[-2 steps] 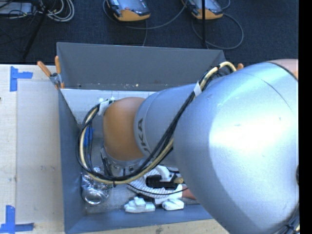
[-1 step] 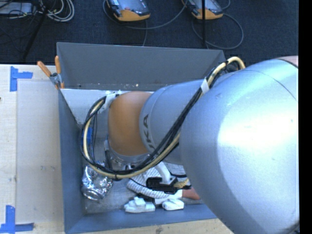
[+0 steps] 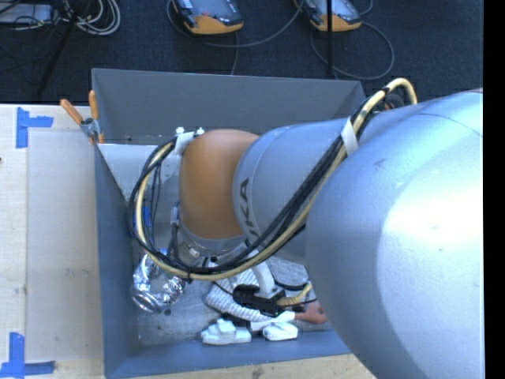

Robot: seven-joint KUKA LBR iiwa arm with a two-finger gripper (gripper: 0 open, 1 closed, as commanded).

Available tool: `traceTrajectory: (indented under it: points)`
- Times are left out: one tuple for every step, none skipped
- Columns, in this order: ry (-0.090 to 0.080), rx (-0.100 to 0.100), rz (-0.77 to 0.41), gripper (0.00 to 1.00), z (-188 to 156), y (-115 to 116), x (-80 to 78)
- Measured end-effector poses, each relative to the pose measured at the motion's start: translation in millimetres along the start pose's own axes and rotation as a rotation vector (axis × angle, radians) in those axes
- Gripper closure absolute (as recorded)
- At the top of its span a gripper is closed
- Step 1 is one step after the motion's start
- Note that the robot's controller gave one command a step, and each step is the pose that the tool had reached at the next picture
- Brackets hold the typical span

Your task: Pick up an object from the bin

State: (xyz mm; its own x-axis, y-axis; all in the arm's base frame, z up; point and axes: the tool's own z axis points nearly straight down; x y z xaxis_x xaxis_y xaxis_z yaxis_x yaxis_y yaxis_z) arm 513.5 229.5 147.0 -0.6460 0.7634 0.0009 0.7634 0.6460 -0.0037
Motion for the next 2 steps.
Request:
traceTrajectory:
  points:
    - [-0.001,0.003,-0.239,1.0,-55.3,-4.0,8.3]
    - [-0.002,-0.005,-0.192,1.0,-60.5,-5.9,5.3]
